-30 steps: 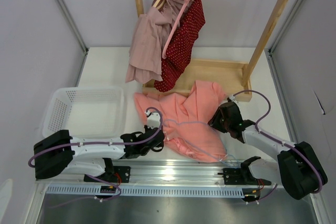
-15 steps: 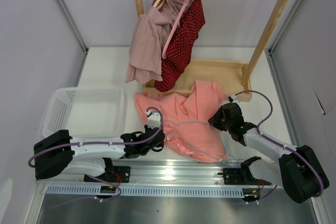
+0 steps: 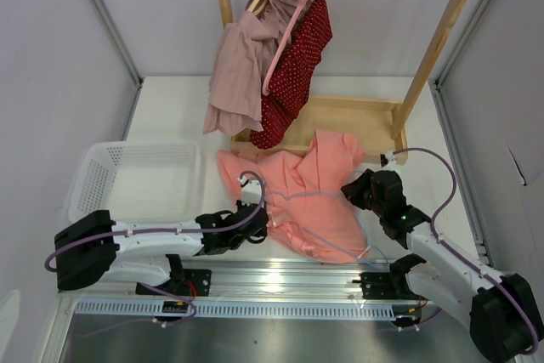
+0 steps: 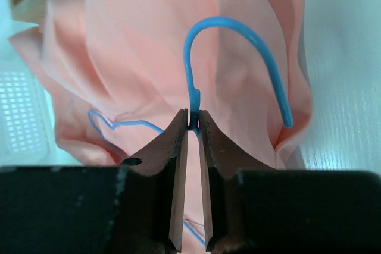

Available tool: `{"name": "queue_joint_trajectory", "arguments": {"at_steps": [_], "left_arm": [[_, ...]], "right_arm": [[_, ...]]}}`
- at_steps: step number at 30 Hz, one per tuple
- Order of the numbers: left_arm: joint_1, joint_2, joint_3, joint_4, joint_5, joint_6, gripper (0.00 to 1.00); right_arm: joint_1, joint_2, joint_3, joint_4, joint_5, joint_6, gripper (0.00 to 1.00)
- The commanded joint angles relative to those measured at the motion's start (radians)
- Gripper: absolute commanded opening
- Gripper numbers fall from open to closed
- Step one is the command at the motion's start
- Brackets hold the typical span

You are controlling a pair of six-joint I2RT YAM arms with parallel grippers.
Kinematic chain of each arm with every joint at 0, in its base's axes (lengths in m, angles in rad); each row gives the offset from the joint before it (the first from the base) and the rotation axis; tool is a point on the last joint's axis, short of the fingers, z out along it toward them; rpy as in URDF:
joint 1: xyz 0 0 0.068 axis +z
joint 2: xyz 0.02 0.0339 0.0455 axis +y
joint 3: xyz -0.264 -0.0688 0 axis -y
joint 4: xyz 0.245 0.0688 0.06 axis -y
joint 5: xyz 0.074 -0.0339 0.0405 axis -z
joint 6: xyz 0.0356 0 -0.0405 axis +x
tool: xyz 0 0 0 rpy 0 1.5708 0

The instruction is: Place the skirt on the hanger

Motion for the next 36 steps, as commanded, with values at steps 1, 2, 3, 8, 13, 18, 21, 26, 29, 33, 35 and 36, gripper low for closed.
{"name": "queue_joint_trajectory", "arguments": {"at_steps": [1,2,3,8,13,18,21,26,29,33,35,36], "left_arm": [[0.015,-0.003,0.044,0.008,0.016,0.020,0.00],[0.018,-0.001,0.044,0.009,0.023,0.020,0.00],[0.024,0.000,0.045,0.014,0.030,0.020,0.00],[0.059,0.014,0.054,0.017,0.063,0.021,0.00],[0.073,0.034,0.064,0.018,0.091,0.023,0.00],[0.116,0.051,0.079,0.014,0.123,0.025,0.00],[0.138,0.063,0.090,0.014,0.151,0.037,0.00],[0.170,0.098,0.123,-0.006,0.184,0.040,0.00],[0.179,0.112,0.134,-0.005,0.197,0.040,0.00],[0.196,0.123,0.134,-0.002,0.220,0.031,0.00],[0.210,0.126,0.139,-0.002,0.227,0.032,0.00],[0.216,0.126,0.140,-0.003,0.240,0.031,0.00]], "right_arm": [[-0.004,-0.086,0.025,-0.068,0.048,0.012,0.00],[-0.003,-0.100,0.028,-0.081,0.056,0.018,0.00],[-0.004,-0.131,0.030,-0.093,0.057,0.019,0.00],[-0.004,-0.221,0.025,-0.167,0.092,0.030,0.00],[-0.004,-0.313,0.011,-0.193,0.096,0.044,0.00],[-0.004,-0.323,0.028,-0.199,0.044,0.039,0.00],[-0.004,-0.327,0.042,-0.197,0.007,0.029,0.00],[-0.007,-0.336,0.074,-0.248,-0.013,0.007,0.00],[-0.023,-0.355,0.086,-0.273,-0.007,-0.002,0.00],[-0.047,-0.363,0.117,-0.286,-0.021,-0.004,0.00],[-0.055,-0.364,0.129,-0.280,-0.030,-0.007,0.00],[-0.058,-0.364,0.131,-0.274,-0.048,-0.007,0.00]]}}
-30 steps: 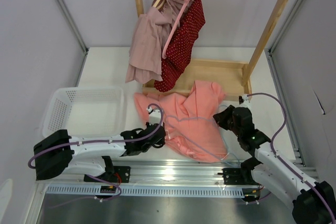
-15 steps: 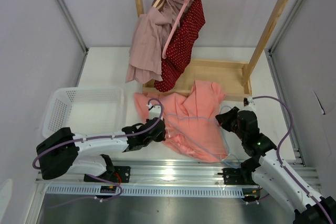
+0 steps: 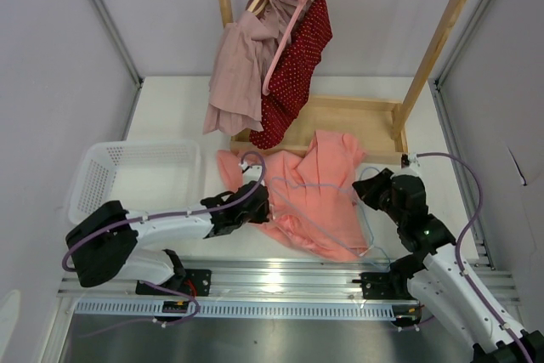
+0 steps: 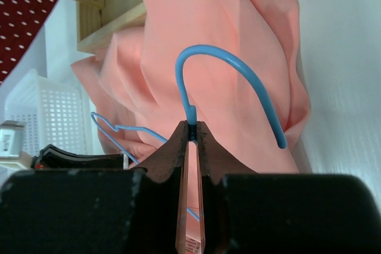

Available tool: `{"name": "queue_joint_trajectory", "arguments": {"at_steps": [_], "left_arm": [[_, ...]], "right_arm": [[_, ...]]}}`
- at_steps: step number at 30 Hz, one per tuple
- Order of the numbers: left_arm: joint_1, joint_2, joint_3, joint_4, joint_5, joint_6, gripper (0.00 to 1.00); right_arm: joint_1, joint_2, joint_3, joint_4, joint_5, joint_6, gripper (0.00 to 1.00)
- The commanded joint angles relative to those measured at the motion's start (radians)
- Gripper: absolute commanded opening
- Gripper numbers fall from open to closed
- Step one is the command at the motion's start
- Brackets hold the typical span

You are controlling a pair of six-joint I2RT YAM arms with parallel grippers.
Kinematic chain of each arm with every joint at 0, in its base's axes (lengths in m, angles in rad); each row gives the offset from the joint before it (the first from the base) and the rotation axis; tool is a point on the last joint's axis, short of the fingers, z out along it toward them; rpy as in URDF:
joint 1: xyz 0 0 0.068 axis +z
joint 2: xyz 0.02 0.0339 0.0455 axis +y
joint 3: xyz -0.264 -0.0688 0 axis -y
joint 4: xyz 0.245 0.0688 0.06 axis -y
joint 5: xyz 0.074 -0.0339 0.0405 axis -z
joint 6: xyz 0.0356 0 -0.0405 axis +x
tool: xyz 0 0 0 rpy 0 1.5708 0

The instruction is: Place the skirt on the hanger

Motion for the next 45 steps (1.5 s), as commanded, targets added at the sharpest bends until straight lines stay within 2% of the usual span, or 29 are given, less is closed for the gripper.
{"name": "queue_joint_trajectory", "arguments": {"at_steps": [1,7,18,28,45], "left_arm": [[0.032,0.008,0.042,0.009,0.028,0.014,0.00],[0.072,0.028,0.076,-0.002,0.065,0.029,0.00],[0.128,0.046,0.085,-0.009,0.101,0.025,0.00],[0.171,0.025,0.090,-0.005,0.120,0.042,0.00],[0.171,-0.075,0.064,-0.049,0.105,0.042,0.00]], "right_arm": [[-0.015,-0.011,0.061,0.019,-0.050,-0.020,0.00],[-0.024,-0.014,0.067,0.024,-0.123,-0.041,0.00],[-0.049,-0.050,0.058,-0.019,-0.171,-0.065,0.00],[-0.052,0.005,0.055,-0.053,-0.232,-0.101,0.00],[-0.049,0.007,0.067,-0.134,-0.088,-0.140,0.00]]}}
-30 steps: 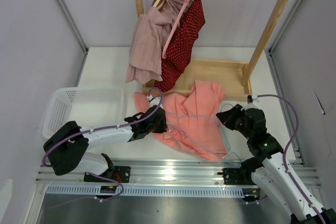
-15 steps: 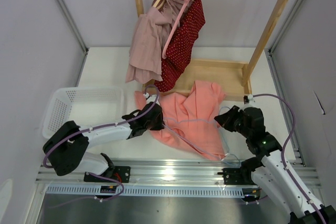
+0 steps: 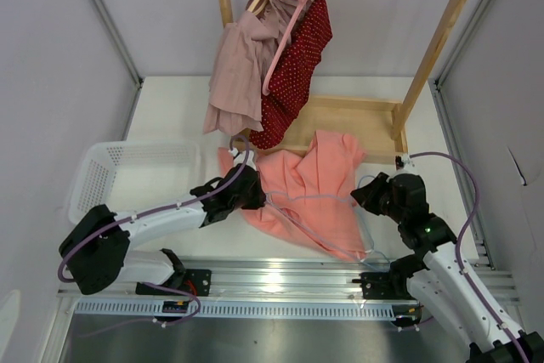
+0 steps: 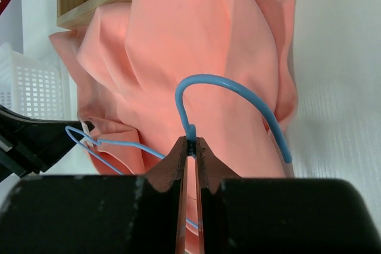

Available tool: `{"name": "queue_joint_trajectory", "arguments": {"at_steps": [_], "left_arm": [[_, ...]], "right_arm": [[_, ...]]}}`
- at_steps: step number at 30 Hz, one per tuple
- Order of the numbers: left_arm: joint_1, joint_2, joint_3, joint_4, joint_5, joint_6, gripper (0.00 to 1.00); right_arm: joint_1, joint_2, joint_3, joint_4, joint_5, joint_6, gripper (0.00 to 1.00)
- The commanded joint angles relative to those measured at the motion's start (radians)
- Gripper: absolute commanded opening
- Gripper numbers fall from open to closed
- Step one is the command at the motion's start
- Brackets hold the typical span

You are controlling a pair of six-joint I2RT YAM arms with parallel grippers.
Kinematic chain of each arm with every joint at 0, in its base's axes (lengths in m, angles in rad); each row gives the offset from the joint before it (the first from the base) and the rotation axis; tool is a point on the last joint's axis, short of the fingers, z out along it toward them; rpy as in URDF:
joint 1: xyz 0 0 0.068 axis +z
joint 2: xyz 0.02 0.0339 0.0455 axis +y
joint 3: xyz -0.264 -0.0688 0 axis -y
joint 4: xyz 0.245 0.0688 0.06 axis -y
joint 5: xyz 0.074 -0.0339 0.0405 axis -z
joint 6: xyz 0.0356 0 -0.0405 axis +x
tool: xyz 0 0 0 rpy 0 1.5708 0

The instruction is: Place the skirt on the hanger

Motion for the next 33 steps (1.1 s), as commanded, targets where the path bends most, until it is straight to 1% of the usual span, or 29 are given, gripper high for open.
{"name": "queue_joint_trajectory", "arguments": {"at_steps": [1,6,8,11,28,33], "left_arm": [[0.014,-0.041,0.005,-0.013,-0.025,0.027,0.00],[0.014,-0.046,0.000,-0.013,-0.018,0.028,0.00],[0.013,-0.046,0.000,-0.013,-0.018,0.028,0.00],[0.014,-0.043,0.008,-0.013,-0.013,0.034,0.00],[0.014,-0.050,0.044,-0.058,-0.019,0.063,0.00],[0.014,-0.059,0.063,-0.076,-0.015,0.077,0.00]], "right_arm": [[0.001,-0.010,0.037,-0.033,0.057,-0.036,0.00],[0.021,0.003,0.044,-0.028,0.077,-0.054,0.00],[0.032,0.004,0.048,-0.030,0.111,-0.056,0.00],[0.073,0.003,0.054,-0.028,0.141,-0.057,0.00],[0.181,0.029,0.074,-0.048,0.288,-0.057,0.00],[0.236,0.049,0.086,-0.049,0.348,-0.059,0.00]]}}
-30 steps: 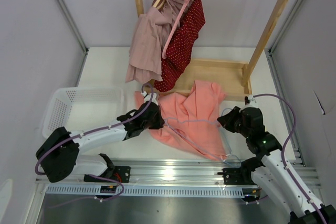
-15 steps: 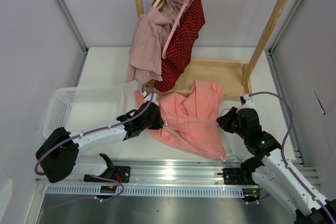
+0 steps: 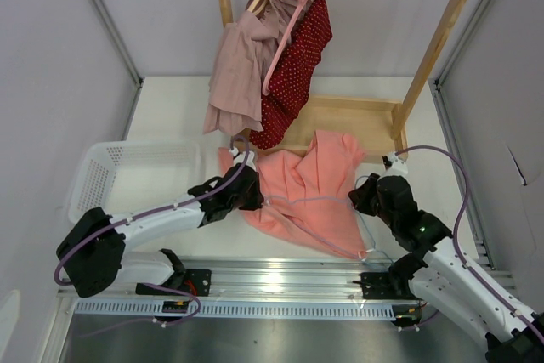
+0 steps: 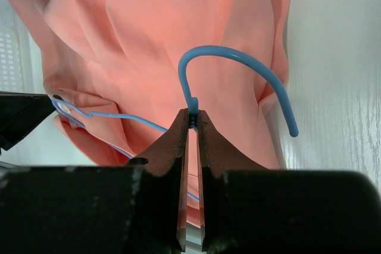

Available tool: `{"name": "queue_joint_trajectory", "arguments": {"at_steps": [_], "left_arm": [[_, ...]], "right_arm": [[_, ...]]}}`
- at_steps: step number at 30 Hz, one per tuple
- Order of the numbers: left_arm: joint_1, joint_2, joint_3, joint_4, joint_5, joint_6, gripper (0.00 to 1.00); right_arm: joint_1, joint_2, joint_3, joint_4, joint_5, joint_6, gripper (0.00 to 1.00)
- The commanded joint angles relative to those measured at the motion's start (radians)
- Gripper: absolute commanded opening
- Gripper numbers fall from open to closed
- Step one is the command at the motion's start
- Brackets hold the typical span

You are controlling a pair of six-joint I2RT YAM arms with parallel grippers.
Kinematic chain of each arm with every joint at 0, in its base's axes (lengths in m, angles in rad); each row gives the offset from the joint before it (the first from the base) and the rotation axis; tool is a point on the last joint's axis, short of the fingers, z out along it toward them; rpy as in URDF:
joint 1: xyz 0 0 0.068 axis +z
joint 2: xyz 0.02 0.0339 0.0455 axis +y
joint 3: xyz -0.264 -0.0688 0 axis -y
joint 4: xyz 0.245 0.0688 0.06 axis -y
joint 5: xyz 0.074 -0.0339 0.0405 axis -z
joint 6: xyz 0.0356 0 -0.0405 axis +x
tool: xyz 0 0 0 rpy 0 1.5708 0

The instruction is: Place the skirt on the hanger

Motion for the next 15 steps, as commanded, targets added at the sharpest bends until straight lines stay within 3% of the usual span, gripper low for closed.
{"name": "queue_joint_trajectory", "arguments": {"at_steps": [1,15], "left_arm": [[0.013,-0.036,0.056,-0.016,-0.014,0.038,0.00],[0.012,-0.027,0.102,-0.057,0.038,0.072,0.00]], "right_arm": [[0.036,0.015,0.052,-0.017,0.097,-0.033,0.00],[0.101,0.055,0.073,0.010,0.160,-0.032,0.00]]}}
